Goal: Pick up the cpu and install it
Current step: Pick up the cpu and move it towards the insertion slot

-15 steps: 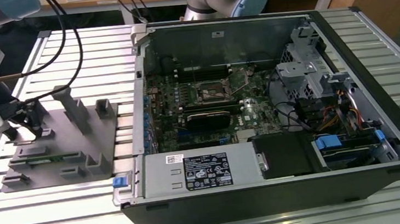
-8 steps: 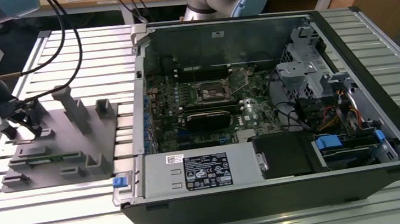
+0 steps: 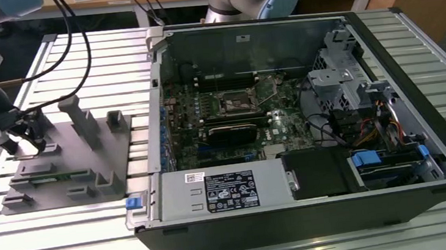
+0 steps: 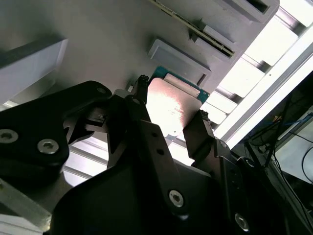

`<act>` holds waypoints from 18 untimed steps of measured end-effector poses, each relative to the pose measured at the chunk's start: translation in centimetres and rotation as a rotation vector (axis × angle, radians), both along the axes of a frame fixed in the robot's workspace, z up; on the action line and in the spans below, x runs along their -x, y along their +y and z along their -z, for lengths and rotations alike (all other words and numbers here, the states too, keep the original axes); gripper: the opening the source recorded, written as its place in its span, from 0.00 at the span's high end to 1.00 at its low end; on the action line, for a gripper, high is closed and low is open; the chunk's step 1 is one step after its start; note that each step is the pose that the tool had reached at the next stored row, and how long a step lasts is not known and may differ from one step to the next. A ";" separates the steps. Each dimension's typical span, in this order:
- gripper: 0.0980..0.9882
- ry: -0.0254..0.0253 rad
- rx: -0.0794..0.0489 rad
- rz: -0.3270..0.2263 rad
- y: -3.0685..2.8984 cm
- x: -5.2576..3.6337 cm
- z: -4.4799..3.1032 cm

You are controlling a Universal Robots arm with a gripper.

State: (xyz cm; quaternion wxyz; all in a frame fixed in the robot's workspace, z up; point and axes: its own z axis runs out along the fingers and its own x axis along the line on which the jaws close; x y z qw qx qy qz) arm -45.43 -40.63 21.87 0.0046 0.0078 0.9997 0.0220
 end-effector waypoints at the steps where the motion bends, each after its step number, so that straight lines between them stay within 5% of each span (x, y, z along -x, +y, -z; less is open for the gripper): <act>1: 0.50 -0.0001 0.000 0.000 0.00 0.00 -0.04; 18: 0.50 -0.0001 0.000 0.000 0.07 0.00 -0.66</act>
